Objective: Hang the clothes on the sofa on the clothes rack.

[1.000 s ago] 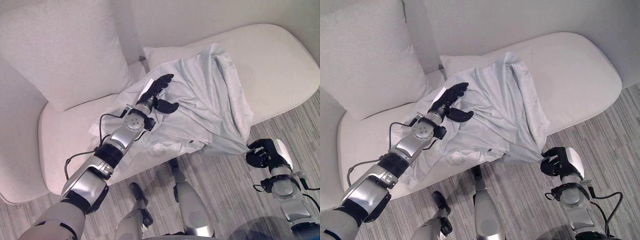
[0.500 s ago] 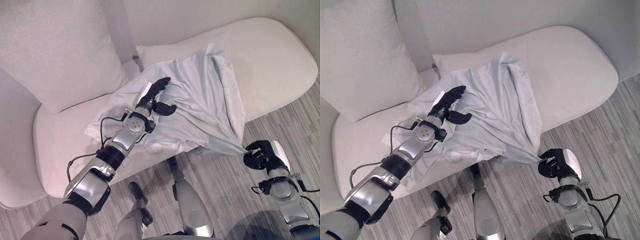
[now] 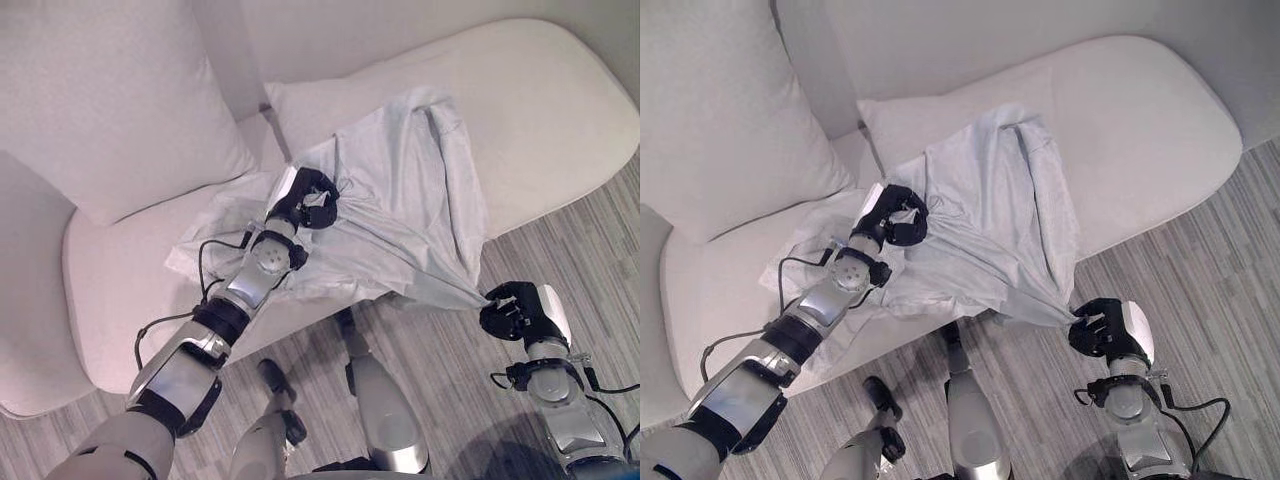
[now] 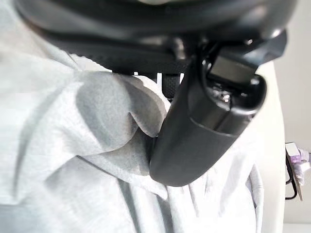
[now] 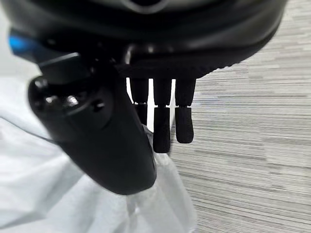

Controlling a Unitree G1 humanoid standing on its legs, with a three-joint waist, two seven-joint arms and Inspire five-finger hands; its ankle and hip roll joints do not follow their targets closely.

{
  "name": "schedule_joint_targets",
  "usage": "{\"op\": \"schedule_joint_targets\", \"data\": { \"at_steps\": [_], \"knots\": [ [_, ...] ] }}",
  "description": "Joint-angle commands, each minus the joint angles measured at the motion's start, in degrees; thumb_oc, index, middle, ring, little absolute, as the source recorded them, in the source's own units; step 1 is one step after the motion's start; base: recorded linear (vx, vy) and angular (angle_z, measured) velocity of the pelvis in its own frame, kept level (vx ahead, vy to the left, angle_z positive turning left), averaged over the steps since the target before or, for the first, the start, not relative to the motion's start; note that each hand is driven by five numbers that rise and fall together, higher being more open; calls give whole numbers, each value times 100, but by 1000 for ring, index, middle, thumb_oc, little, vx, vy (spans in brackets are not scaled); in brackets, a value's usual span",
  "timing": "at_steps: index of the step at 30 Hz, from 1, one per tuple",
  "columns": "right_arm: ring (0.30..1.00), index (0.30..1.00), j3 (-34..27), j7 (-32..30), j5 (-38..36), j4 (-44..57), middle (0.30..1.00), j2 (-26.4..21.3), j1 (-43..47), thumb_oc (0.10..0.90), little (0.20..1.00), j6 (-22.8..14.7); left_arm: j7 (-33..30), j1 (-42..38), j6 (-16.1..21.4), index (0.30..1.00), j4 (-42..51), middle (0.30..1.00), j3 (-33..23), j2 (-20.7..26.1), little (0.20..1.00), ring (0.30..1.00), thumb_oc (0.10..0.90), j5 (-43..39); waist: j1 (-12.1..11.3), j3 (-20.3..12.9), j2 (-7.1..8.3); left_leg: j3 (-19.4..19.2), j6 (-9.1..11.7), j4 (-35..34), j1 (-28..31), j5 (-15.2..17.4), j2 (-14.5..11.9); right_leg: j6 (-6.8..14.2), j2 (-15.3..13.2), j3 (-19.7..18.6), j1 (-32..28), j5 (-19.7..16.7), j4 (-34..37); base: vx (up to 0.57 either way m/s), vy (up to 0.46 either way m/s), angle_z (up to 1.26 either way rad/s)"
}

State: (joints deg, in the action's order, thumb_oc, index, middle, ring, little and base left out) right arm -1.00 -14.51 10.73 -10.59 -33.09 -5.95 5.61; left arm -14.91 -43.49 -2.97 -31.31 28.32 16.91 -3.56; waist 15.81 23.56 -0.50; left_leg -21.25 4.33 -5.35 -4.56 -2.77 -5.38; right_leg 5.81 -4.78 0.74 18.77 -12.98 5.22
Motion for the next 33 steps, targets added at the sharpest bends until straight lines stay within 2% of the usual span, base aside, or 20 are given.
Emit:
{"op": "schedule_joint_targets", "data": {
  "at_steps": [1,4,5,9,11,12,13,14,15,18,19,22,25,27,28,29,30,31,32,33],
  "knots": [
    [300,300,-704,-359,-57,259,300,-264,-459,400,300,-203,-262,92,431,300,596,300,-453,25,300,300,400,407,-165,-561,47,544,186,35,19,253,-194,456,-70,465,-621,638,-22,54,-39,36],
    [300,300,-739,-220,44,471,300,-444,-315,400,300,-267,-195,771,484,300,1435,300,-941,244,300,300,400,357,-372,-819,-67,659,212,35,268,243,-224,397,-64,647,-1012,782,-22,86,-69,34],
    [300,300,-725,-126,152,589,300,-631,-126,400,300,-327,-135,1202,571,300,1910,300,-1254,366,300,300,400,308,-535,-980,-119,725,232,35,442,267,-238,357,-46,744,-1240,868,-22,67,-46,33],
    [300,300,-647,5,186,722,300,-993,437,400,300,-444,-47,1885,678,300,2785,300,-1887,661,300,300,400,222,-878,-1253,-156,881,264,35,729,280,-248,277,-2,953,-1661,1026,-22,40,-48,36],
    [300,300,-608,43,219,724,300,-1123,610,400,300,-464,-38,2027,670,300,2984,300,-2060,749,300,300,400,284,-932,-1318,-147,920,269,35,771,248,-236,262,-1,1006,-1742,1033,-22,-6,-32,37],
    [300,300,-553,56,235,784,300,-1322,940,400,300,-503,-115,2160,712,300,3295,300,-2363,960,300,300,400,335,-1145,-1446,-129,997,280,35,871,224,-236,232,-1,1127,-1900,1074,-22,3,-28,28],
    [300,300,-522,53,235,772,300,-1323,964,400,300,-504,-107,2192,695,300,3329,300,-2390,966,300,300,400,335,-1116,-1443,-125,1008,279,35,874,221,-233,232,-4,1137,-1910,1077,-22,36,-36,61],
    [300,300,-476,79,257,801,300,-1437,1154,400,300,-507,-162,2260,703,300,3467,300,-2557,1085,300,300,400,441,-1241,-1531,-125,1046,294,35,960,249,-230,222,5,1188,-2030,1131,-22,64,-42,57],
    [300,300,-382,86,212,929,300,-1635,1596,400,300,-566,-382,2480,679,300,3767,300,-3081,1404,300,300,400,651,-1453,-1694,-88,1157,287,35,1108,234,-210,197,-19,1342,-2263,1169,-22,70,-44,51],
    [300,300,-349,134,19,1191,300,-1803,2072,400,300,-695,-652,2682,661,300,4080,300,-3688,1851,300,300,400,1048,-1734,-1891,-55,1315,282,35,1251,251,-174,194,-57,1496,-2478,1215,-22,51,-11,29],
    [300,300,-322,138,17,1193,300,-1799,2096,400,300,-689,-646,2717,647,300,4114,300,-3723,1850,300,300,400,1052,-1707,-1885,-51,1320,277,35,1255,249,-167,197,-64,1501,-2486,1216,-22,32,17,38],
    [300,300,-240,112,-133,1276,300,-1974,2549,400,300,-777,-940,2641,632,300,4211,300,-4066,2094,300,300,400,1241,-1991,-1908,8,1468,282,268,1192,302,-107,214,-168,1730,-2653,1211,-22,-32,30,31],
    [300,300,-55,27,-191,1233,300,-2062,2997,400,300,-835,-1144,2439,622,300,4217,300,-4178,2396,300,300,400,1337,-2130,-1897,84,1650,379,466,1013,308,-236,252,-276,1976,-2705,1165,-22,-82,96,63],
    [300,300,131,-38,-149,1206,300,-2187,3313,400,300,-822,-1309,2308,645,300,4163,300,-4280,2634,300,300,400,1345,-2201,-1849,172,1667,444,584,943,292,-474,309,-444,2069,-2677,1101,-22,-137,282,53],
    [300,300,275,-127,-67,1169,300,-2362,3565,400,300,-774,-1522,2125,654,300,4122,300,-4360,2881,300,300,400,1352,-2212,-1830,211,1608,468,666,1034,194,-880,444,-675,2186,-2644,1017,-22,-194,599,53],
    [300,300,290,-217,-13,1108,300,-2511,3693,400,300,-723,-1679,1920,658,300,4040,300,-4369,3188,300,300,400,1385,-2150,-1893,151,1630,583,626,1087,-175,-1205,571,-828,2299,-2575,922,-28,-158,834,53],
    [300,300,262,-254,99,1096,300,-2693,3728,400,300,-664,-1790,1742,621,300,3993,300,-4335,3496,300,300,400,1383,-2147,-1970,36,1977,721,655,1058,-260,-1273,725,-971,2312,-2625,859,-55,-90,803,37],
    [300,300,217,-281,143,1065,300,-2771,3743,400,300,-644,-1834,1557,631,300,3908,300,-4279,3595,300,300,400,1369,-2110,-2039,17,2151,787,542,1047,-146,-1197,783,-1107,2368,-2598,767,-41,-35,912,63],
    [300,300,70,-331,238,974,300,-2798,3661,400,300,-579,-1749,1233,605,300,3880,300,-4037,3717,300,300,400,1401,-2053,-2150,-16,2187,737,129,1170,372,-976,909,-1434,2496,-2568,506,-66,-85,954,55],
    [300,300,-66,-423,391,971,300,-2795,3614,400,300,-495,-1721,828,608,300,3757,300,-3761,3953,300,300,400,1404,-2078,-2170,116,2192,570,35,1154,673,-561,919,-1881,2566,-2369,-245,-183,-141,915,49]
  ]
}}
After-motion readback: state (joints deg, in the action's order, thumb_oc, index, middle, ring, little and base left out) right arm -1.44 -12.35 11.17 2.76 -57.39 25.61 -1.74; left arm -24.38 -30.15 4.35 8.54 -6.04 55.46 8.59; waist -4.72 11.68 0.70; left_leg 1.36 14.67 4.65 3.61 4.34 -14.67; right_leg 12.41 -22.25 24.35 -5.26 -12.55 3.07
